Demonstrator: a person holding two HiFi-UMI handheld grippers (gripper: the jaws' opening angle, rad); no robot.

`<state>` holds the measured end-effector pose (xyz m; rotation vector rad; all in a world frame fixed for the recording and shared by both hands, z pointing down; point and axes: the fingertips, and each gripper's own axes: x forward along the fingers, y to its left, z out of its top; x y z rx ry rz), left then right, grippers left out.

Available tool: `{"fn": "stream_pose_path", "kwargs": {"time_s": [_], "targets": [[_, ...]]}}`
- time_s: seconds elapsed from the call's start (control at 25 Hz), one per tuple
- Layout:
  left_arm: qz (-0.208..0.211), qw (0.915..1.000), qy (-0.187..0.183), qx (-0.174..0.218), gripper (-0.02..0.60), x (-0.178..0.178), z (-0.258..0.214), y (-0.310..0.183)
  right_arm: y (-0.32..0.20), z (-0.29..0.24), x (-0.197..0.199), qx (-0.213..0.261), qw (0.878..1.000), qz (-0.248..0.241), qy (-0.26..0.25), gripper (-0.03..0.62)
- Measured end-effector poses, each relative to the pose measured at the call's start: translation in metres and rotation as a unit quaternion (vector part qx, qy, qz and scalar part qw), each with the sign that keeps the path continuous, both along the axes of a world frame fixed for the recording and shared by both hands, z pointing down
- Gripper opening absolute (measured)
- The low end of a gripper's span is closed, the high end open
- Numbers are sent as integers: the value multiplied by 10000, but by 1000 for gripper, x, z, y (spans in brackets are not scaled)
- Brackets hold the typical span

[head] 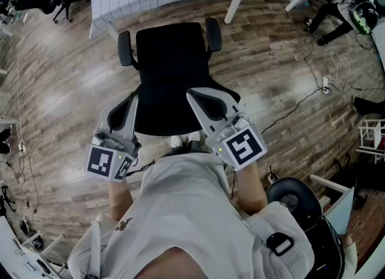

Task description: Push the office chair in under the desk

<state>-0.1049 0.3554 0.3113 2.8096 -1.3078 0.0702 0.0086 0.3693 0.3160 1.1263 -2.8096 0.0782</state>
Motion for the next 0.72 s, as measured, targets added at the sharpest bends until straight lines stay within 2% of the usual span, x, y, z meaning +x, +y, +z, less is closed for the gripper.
{"fn": "stream_pose_path", "kwargs": {"time_s": [0.28,0.72], "targets": [[-27,10000,16,1,3,-1,0,1,0,0,0,-27,10000,26,14,5],[26,9999,12,117,3,0,-1,3,6,-2,-1,182,9998,-110,-7,5]]}}
